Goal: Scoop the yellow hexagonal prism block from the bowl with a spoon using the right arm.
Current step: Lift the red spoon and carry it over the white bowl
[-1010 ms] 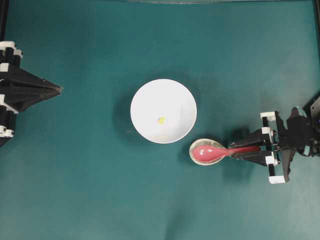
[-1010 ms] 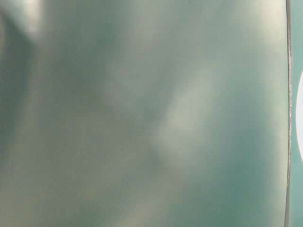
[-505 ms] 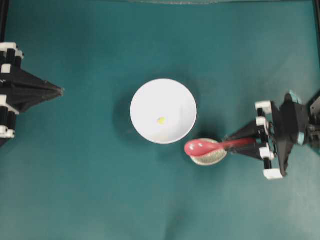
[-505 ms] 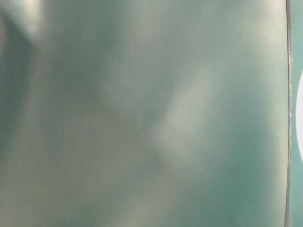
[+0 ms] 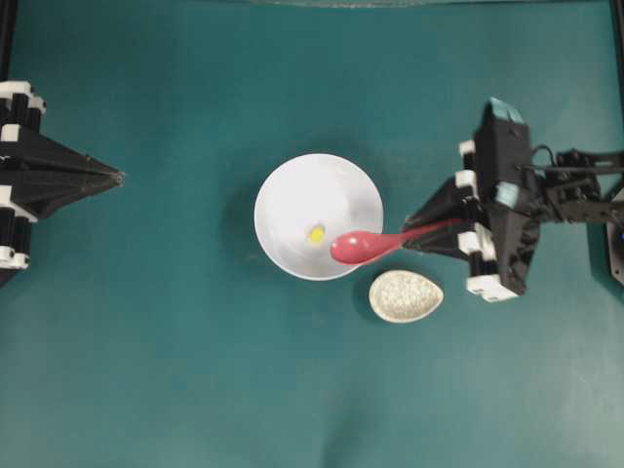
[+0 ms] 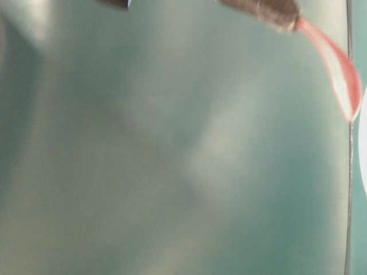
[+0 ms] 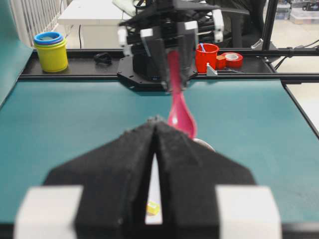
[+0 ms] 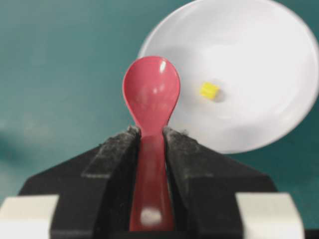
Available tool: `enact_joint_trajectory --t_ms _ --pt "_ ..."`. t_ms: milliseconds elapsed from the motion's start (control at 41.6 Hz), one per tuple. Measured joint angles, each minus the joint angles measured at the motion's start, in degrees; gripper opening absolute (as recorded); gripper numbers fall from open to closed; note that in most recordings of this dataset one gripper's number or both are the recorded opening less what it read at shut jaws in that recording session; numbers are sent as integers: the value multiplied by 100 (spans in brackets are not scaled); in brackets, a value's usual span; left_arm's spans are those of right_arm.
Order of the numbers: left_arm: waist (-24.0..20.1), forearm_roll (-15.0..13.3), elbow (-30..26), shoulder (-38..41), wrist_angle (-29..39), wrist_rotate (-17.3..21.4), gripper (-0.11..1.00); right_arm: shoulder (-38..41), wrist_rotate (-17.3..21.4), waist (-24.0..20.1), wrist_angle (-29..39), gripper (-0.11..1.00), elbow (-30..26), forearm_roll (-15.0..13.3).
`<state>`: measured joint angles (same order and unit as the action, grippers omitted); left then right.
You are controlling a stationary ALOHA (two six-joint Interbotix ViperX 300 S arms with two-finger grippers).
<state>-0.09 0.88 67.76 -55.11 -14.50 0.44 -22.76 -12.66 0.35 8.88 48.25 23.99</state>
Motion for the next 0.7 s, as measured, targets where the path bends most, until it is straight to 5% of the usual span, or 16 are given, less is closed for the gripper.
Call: enact_joint_trajectory --t_ms 289,698 --pt "0 0 0 0 9 0 0 738 0 633 940 24 -668 -211" --pt "0 9 0 0 9 0 0 1573 44 765 1898 24 -1477 -712"
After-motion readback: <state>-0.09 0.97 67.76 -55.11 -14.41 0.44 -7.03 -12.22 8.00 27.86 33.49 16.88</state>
